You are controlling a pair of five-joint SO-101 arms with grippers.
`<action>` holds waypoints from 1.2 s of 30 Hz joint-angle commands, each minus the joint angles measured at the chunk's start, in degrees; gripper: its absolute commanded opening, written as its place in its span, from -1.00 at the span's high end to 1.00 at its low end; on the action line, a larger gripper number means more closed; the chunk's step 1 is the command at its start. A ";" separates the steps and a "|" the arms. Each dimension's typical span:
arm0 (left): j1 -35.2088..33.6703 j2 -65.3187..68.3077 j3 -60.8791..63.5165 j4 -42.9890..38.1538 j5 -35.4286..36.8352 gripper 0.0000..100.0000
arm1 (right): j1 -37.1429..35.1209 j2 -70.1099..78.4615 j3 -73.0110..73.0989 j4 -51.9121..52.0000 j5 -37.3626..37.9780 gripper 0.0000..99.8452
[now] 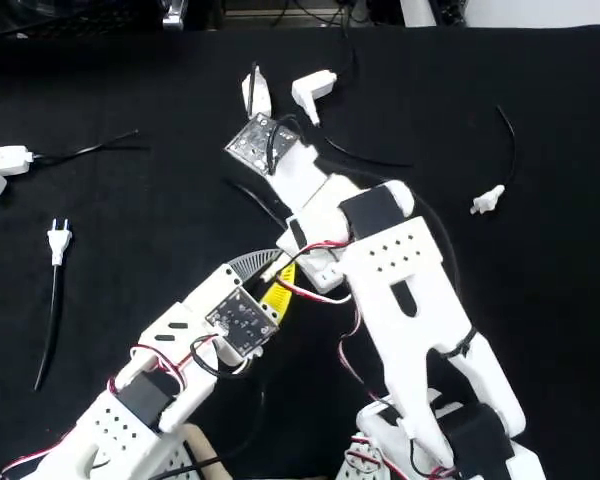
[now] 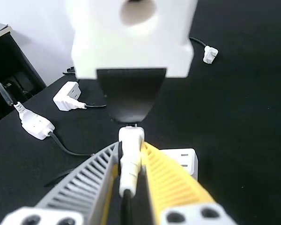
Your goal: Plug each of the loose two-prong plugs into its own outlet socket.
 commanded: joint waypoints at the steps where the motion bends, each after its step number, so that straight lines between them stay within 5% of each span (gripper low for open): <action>1: 0.22 -0.88 -2.86 1.23 0.62 0.94 | -1.05 -1.71 -0.13 -2.73 -0.53 0.63; 25: -0.40 -1.14 -5.41 4.04 0.70 0.94 | 0.62 7.78 4.18 -4.84 -0.18 0.63; 36: -0.13 -15.91 -0.22 8.00 0.70 0.94 | 0.62 8.48 6.90 -8.00 -0.44 0.63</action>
